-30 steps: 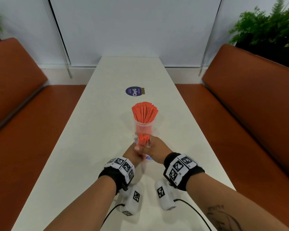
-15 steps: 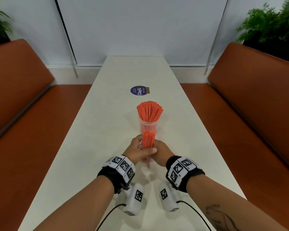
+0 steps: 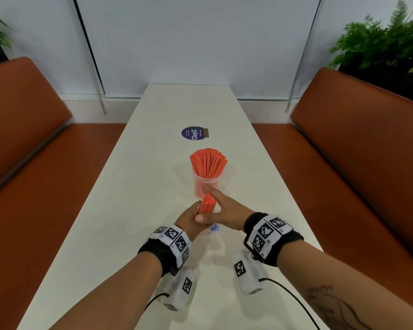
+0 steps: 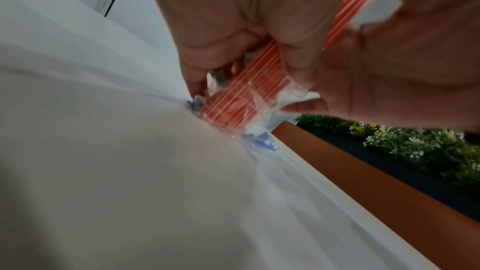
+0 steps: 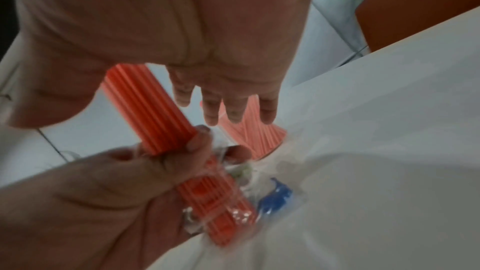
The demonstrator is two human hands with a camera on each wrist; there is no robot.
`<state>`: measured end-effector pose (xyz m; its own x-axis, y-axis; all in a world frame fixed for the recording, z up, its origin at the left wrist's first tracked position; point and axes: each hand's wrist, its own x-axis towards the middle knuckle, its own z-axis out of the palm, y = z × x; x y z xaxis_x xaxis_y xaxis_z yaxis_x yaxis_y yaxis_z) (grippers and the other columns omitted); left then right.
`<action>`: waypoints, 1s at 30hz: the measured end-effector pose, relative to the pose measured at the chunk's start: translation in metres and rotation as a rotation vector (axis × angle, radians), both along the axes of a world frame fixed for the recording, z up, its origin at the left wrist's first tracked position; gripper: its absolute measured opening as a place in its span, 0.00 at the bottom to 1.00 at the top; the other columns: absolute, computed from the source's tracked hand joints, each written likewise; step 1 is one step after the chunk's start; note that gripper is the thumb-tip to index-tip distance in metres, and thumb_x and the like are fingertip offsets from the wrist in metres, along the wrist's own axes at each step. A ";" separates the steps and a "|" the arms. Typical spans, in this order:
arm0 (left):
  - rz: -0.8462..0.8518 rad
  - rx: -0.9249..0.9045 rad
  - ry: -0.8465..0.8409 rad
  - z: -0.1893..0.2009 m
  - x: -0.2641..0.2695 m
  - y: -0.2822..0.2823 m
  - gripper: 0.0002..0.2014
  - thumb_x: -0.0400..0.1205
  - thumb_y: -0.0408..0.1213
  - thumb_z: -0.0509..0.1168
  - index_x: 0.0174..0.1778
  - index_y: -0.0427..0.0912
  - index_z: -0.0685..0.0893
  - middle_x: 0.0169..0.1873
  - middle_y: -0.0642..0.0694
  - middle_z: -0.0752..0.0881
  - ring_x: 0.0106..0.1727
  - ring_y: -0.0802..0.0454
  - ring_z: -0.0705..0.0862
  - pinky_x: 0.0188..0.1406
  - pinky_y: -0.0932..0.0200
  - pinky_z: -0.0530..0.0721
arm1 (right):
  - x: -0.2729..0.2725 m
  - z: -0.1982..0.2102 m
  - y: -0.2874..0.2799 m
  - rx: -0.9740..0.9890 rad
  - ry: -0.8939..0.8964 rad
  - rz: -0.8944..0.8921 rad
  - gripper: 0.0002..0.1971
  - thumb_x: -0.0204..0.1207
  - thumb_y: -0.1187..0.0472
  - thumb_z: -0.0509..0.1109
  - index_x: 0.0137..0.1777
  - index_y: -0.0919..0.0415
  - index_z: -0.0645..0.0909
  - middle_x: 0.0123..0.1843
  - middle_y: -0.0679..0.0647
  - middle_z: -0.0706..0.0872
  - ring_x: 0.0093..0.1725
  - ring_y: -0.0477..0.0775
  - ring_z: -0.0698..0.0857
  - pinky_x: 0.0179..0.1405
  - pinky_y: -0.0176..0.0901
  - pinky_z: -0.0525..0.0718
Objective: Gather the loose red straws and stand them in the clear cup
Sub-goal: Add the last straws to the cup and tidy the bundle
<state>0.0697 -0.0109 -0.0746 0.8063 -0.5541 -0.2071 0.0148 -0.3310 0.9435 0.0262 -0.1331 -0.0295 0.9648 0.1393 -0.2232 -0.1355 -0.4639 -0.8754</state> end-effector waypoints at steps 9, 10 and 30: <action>-0.055 0.172 -0.075 -0.001 0.001 0.003 0.19 0.71 0.24 0.73 0.55 0.41 0.78 0.55 0.37 0.83 0.67 0.39 0.81 0.69 0.48 0.78 | 0.008 -0.016 0.028 0.309 -0.069 -0.261 0.08 0.75 0.61 0.73 0.49 0.66 0.87 0.59 0.62 0.88 0.51 0.31 0.83 0.52 0.27 0.79; -0.063 0.163 -0.034 0.000 0.001 0.002 0.19 0.67 0.26 0.75 0.50 0.44 0.78 0.52 0.39 0.84 0.64 0.39 0.82 0.66 0.45 0.81 | 0.009 -0.016 0.029 0.334 -0.075 -0.283 0.07 0.76 0.60 0.72 0.42 0.64 0.87 0.56 0.62 0.89 0.47 0.31 0.83 0.49 0.27 0.79; 0.045 0.206 0.000 -0.011 0.004 0.014 0.36 0.56 0.62 0.76 0.41 0.34 0.74 0.23 0.48 0.75 0.22 0.53 0.77 0.21 0.61 0.82 | 0.018 0.053 0.003 0.495 -0.300 -0.537 0.23 0.81 0.50 0.63 0.27 0.65 0.78 0.30 0.61 0.84 0.28 0.52 0.84 0.39 0.39 0.87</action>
<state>0.0734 0.0027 -0.0853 0.8290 -0.4637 -0.3125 0.0341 -0.5158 0.8560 0.0439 -0.1297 0.0235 0.9374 -0.3476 0.0232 0.0437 0.0512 -0.9977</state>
